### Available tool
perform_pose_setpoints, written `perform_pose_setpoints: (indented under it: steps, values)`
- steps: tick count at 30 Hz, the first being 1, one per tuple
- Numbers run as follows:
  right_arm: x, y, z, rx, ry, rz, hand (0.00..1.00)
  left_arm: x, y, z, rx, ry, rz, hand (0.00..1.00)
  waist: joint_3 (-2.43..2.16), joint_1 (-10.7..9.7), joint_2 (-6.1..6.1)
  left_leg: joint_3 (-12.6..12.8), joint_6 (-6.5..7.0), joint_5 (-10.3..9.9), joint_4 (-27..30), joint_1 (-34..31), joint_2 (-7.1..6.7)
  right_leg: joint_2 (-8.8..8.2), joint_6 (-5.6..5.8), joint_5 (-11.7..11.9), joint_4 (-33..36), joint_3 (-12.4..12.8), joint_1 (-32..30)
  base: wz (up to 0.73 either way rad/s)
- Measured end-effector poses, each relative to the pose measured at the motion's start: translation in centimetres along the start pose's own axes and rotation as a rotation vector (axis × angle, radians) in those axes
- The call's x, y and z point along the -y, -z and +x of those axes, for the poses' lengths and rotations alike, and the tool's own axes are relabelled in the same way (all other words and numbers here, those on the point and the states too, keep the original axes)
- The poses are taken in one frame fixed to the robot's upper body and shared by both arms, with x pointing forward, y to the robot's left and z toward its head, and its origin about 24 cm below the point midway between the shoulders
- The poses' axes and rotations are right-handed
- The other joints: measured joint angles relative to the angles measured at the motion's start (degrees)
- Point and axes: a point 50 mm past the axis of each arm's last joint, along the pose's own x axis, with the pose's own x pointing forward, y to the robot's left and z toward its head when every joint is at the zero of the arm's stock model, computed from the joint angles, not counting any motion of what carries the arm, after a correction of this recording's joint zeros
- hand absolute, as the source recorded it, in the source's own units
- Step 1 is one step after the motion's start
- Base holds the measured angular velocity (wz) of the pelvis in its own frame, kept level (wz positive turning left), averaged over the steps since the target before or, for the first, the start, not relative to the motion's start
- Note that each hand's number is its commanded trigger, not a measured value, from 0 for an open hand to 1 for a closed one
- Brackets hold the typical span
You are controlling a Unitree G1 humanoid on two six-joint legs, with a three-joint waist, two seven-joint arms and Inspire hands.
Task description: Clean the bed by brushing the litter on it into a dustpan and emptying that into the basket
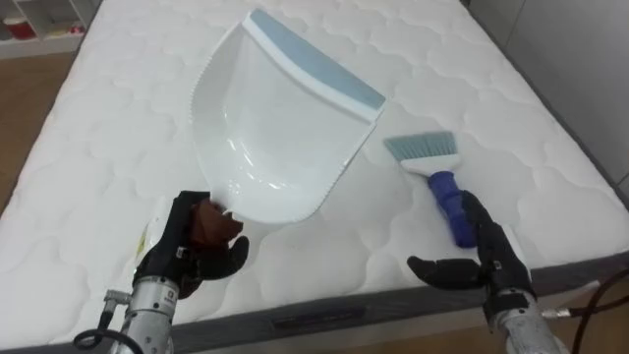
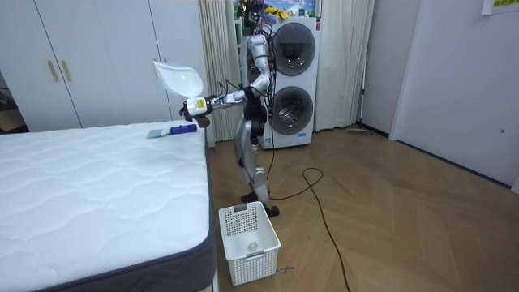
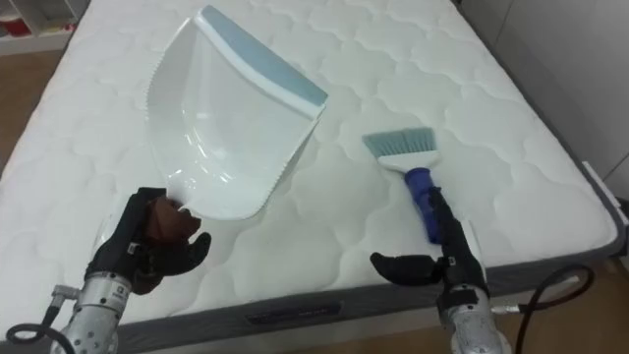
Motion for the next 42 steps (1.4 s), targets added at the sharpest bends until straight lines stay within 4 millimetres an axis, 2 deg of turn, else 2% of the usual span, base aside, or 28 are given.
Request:
perform_pose_setpoints:
  steps: [1,2,3,5,7,12,19,22,26,27,30,32,33,34,36,38,42]
  values:
    - [0.0,0.0,0.0,-0.001,0.009,0.003,0.00,0.0,0.0,0.0,-0.004,-0.003,-0.017,0.00,0.08,-0.12,-0.08,-0.23,0.53,-0.64,0.71,0.28,-0.44,-1.10,0.03,0.02,2.52,-1.25,-0.52,0.07]
    - [0.0,0.1,0.0,-0.004,0.010,0.003,0.00,0.0,0.1,0.0,-0.009,-0.003,-0.029,0.00,0.07,-0.16,-0.06,-0.27,0.79,-0.80,0.73,0.56,-0.56,-1.58,0.14,0.08,3.01,-1.48,-0.40,0.19]
    - [-0.1,0.3,-0.2,-0.011,0.010,0.004,0.00,0.0,0.3,-0.1,-0.022,-0.006,-0.052,0.00,0.04,-0.14,0.17,-0.55,1.14,-0.97,0.75,0.81,-0.58,-2.02,0.87,0.51,2.82,-1.87,0.08,0.18]
    - [-0.1,0.5,-0.3,-0.020,0.010,0.008,0.00,-0.1,0.6,-0.1,-0.040,-0.015,-0.078,0.00,0.23,-0.37,0.32,-1.09,1.67,-1.06,0.96,1.00,-0.54,-2.01,1.21,0.59,-0.43,-2.38,2.15,0.18]
    - [-0.1,1.1,-0.4,-0.043,0.005,-0.006,0.00,-0.2,1.5,-0.2,-0.084,-0.029,-0.106,0.00,0.30,-0.58,0.21,-1.80,2.28,-1.09,1.13,0.49,-0.62,-1.40,2.32,0.76,-6.40,-2.50,4.93,0.17]
    - [0.0,2.5,-0.9,-0.102,0.001,-0.008,0.00,-1.0,3.2,-0.8,-0.170,-0.076,-0.095,0.00,0.31,-0.35,0.23,-1.91,2.73,-1.29,1.37,-0.61,-0.65,-1.01,3.56,1.52,-10.84,-2.18,5.75,0.02]
    - [1.1,2.7,-1.0,-0.115,0.066,0.058,0.00,-1.5,4.0,-1.3,-0.213,-0.144,-0.127,0.00,0.16,0.05,0.47,-1.96,2.67,-1.15,-0.63,1.01,0.08,0.08,3.42,2.37,-15.92,-2.22,8.56,0.00]
    - [1.3,3.4,-1.2,-0.148,0.083,0.077,0.00,-1.3,5.5,-2.0,-0.289,-0.146,-0.149,0.00,0.06,-0.02,0.59,-1.90,2.14,-0.82,-2.77,3.39,0.52,0.80,3.25,3.11,-18.98,-2.11,11.24,-0.04]
    - [2.6,4.7,-1.8,-0.204,0.166,0.105,0.00,-1.8,7.7,-3.9,-0.400,-0.200,-0.136,0.00,-0.08,0.00,0.30,-1.99,1.91,-0.68,-3.81,4.49,1.29,1.77,2.76,4.34,-21.16,-1.77,12.63,-0.06]
    - [2.9,5.5,-2.3,-0.241,0.196,0.124,0.00,-1.9,8.4,-4.4,-0.435,-0.219,-0.137,0.00,-0.25,0.00,-0.18,-2.22,1.33,-0.34,-4.70,5.25,1.27,1.80,2.70,4.50,-22.44,-1.83,13.63,0.00]
    - [3.9,7.8,-3.7,-0.344,0.273,0.148,0.00,-2.3,11.0,-6.8,-0.584,-0.249,-0.127,0.00,-0.57,0.20,-0.54,-3.25,1.27,-0.29,-6.26,7.08,1.50,2.34,2.57,4.60,-24.42,-2.00,15.87,0.02]
    - [4.9,9.2,-4.9,-0.415,0.340,0.177,0.00,-2.7,12.3,-8.2,-0.665,-0.281,-0.136,0.00,-0.56,0.18,-0.70,-3.90,1.26,-0.29,-6.36,7.24,1.63,2.57,2.27,4.78,-25.22,-1.96,16.31,0.03]
    - [5.4,10.6,-6.0,-0.484,0.382,0.182,0.00,-2.8,13.5,-9.4,-0.738,-0.305,-0.141,0.00,-0.74,0.13,-1.00,-4.41,1.18,-0.24,-6.46,7.66,1.63,2.57,2.16,4.86,-25.86,-1.98,17.08,0.06]
    - [5.7,11.3,-6.5,-0.521,0.399,0.179,0.00,-2.8,14.1,-10.2,-0.779,-0.315,-0.138,0.00,-0.69,0.16,-0.81,-4.53,1.17,-0.24,-6.56,7.85,1.66,2.57,2.16,4.86,-25.93,-1.99,17.40,0.04]
    - [6.2,13.5,-8.6,-0.657,0.449,0.194,0.00,-2.9,15.9,-13.5,-0.928,-0.334,-0.131,0.00,-0.63,0.08,-0.78,-4.81,1.16,-0.23,-6.70,8.81,1.84,2.59,2.16,4.85,-25.94,-1.99,18.33,-0.05]
    - [6.5,14.5,-9.8,-0.728,0.475,0.202,0.00,-3.0,16.6,-15.4,-1.008,-0.342,-0.123,0.00,-0.56,-0.04,-0.82,-4.86,1.13,-0.22,-6.70,8.90,1.87,2.59,2.16,4.85,-25.94,-2.09,18.39,-0.03]
    - [6.3,16.2,-12.0,-0.844,0.459,0.190,0.00,-2.5,17.6,-17.4,-1.125,-0.330,-0.121,0.00,-0.43,-0.82,-0.90,-5.73,1.07,-0.18,-6.68,8.94,1.69,2.57,2.16,4.85,-25.89,-2.42,18.73,0.12]
